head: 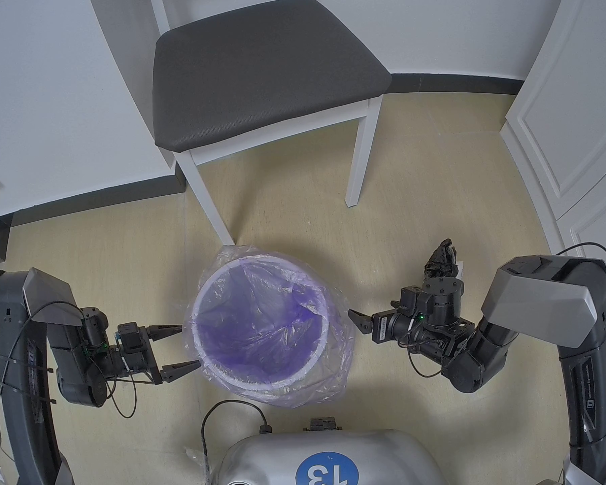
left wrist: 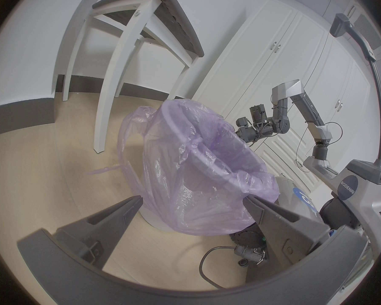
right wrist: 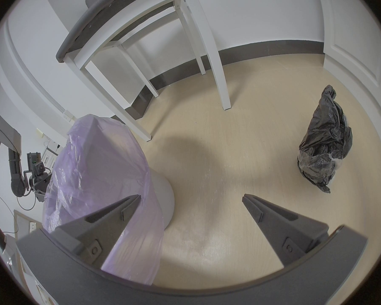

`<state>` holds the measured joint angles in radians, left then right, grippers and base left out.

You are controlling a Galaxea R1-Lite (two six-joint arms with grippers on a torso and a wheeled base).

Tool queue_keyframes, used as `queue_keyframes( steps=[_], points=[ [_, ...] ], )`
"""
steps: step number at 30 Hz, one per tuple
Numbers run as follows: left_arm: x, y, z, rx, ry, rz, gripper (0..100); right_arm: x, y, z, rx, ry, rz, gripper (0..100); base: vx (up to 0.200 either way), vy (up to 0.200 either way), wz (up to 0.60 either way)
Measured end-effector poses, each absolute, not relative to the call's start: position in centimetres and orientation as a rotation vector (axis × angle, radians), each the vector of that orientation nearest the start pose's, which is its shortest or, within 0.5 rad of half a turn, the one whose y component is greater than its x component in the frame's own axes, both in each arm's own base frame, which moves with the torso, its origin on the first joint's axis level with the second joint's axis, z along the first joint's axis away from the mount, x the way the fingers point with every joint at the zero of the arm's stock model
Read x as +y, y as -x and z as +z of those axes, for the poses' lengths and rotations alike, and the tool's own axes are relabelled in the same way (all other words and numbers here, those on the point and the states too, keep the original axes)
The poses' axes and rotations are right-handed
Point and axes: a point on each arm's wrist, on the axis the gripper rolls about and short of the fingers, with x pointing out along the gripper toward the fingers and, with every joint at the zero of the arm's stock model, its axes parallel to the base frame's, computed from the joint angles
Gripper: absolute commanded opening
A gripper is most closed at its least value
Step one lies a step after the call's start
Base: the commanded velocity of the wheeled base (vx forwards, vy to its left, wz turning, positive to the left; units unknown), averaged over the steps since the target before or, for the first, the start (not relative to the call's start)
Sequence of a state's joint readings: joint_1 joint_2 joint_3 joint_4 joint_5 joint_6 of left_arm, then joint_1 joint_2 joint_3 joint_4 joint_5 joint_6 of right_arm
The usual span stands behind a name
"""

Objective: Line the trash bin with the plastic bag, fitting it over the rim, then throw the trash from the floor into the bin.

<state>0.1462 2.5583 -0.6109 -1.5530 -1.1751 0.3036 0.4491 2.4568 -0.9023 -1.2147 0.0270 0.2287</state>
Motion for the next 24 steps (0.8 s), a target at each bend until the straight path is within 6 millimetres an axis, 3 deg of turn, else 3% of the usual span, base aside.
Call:
queue_keyframes(
  steps=[3,4,15,24],
  points=[
    [2.7,-34.0,-6.1,0.168,-0.020,-1.054,100,17.7,-36.7,-1.9,0.387,-0.150,0.431,100,0.000,0.000,0.00],
    [2.7,-34.0,-6.2,0.169,-0.019,-1.055,0,17.7,-36.7,-1.9,0.385,-0.151,0.431,100,0.000,0.000,0.00],
    [3.1,-34.5,-6.5,0.167,-0.012,-1.045,0,17.8,-36.8,-1.9,0.379,-0.152,0.431,100,0.000,0.000,0.00],
    [3.7,-36.4,-7.1,0.168,0.034,-1.023,0,17.8,-36.8,-2.0,0.381,-0.151,0.430,100,0.000,0.000,0.00]
  ],
)
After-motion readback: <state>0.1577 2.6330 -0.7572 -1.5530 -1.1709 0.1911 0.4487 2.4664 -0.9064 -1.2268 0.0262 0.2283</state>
